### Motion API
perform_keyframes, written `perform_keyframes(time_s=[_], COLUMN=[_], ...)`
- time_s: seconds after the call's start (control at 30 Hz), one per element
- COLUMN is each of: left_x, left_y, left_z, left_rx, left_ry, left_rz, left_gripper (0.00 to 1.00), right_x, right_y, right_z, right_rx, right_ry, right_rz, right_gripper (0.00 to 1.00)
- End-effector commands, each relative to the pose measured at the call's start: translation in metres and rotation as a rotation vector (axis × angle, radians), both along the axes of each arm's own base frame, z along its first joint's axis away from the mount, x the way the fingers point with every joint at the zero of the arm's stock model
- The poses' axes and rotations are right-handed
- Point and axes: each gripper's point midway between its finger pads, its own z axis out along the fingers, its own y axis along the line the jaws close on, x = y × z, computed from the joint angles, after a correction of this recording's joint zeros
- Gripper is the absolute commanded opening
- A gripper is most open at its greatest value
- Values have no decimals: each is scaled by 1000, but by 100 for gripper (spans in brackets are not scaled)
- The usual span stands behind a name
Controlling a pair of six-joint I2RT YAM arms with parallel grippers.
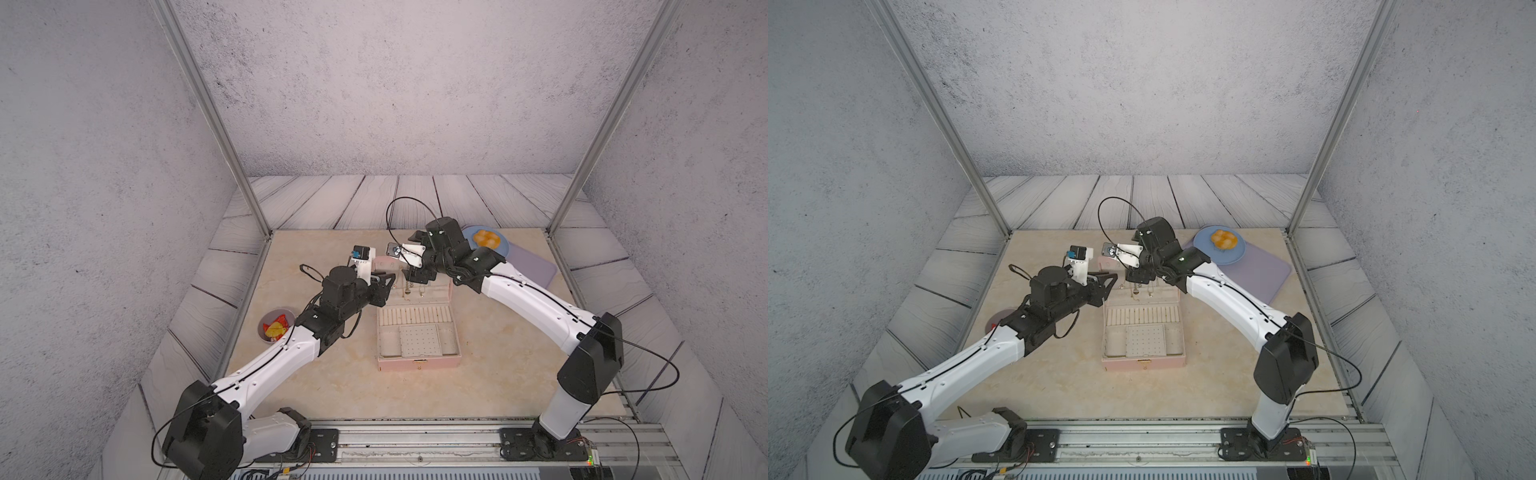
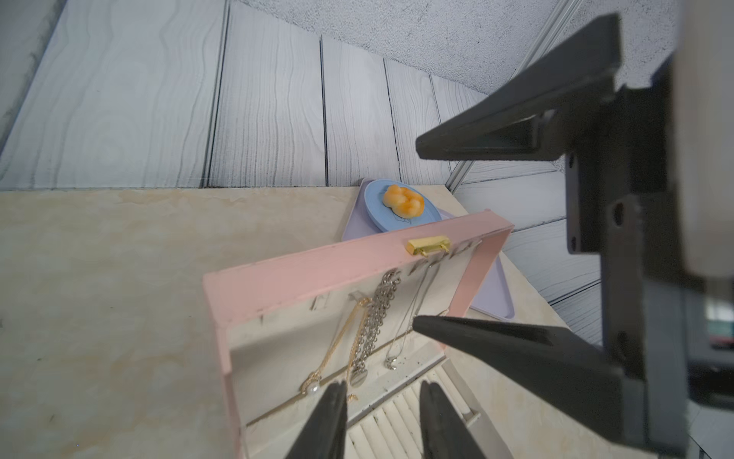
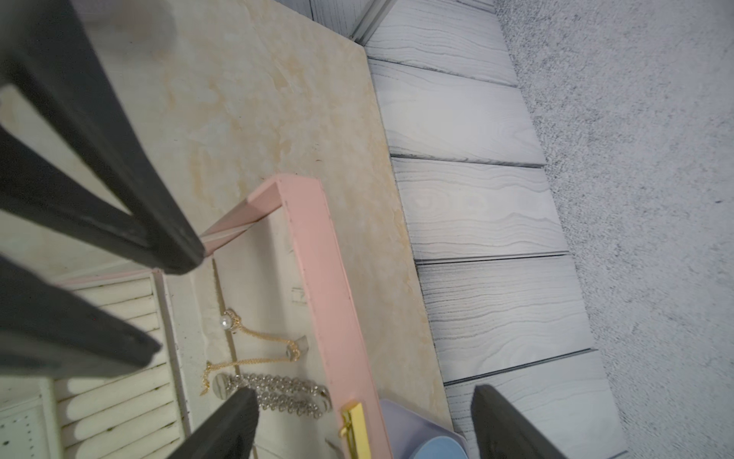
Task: Put jewelry chain into jewelry box
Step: Close the fastener on the jewelry box.
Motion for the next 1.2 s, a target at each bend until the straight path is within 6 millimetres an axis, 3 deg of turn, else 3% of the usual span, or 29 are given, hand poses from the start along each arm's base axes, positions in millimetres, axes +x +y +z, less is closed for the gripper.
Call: perform_keyframes(time_s=[0.0, 0.17, 0.57, 0.73, 1.17], left_x=[-11, -25, -37, -40, -42], left_y=[17, 35, 35, 34, 36], left_z=[-22, -53, -106, -122, -130], left_rx=[17, 6, 27, 55, 74], left_ry=[54, 146, 280, 330, 344], left_rz=[25, 55, 35, 22, 25], left_gripper=[40, 49, 55, 56, 56], right_x=[-8, -4, 6, 9, 18], right_y=[2, 5, 15, 19, 17], right_z=[-11, -21, -37, -38, -45], right_rx=[-58, -114, -193, -199, -237], right_ry=[57, 68, 79, 78, 66], right_rz=[66, 87, 109, 110, 85], right_gripper=[90, 90, 80, 68, 31])
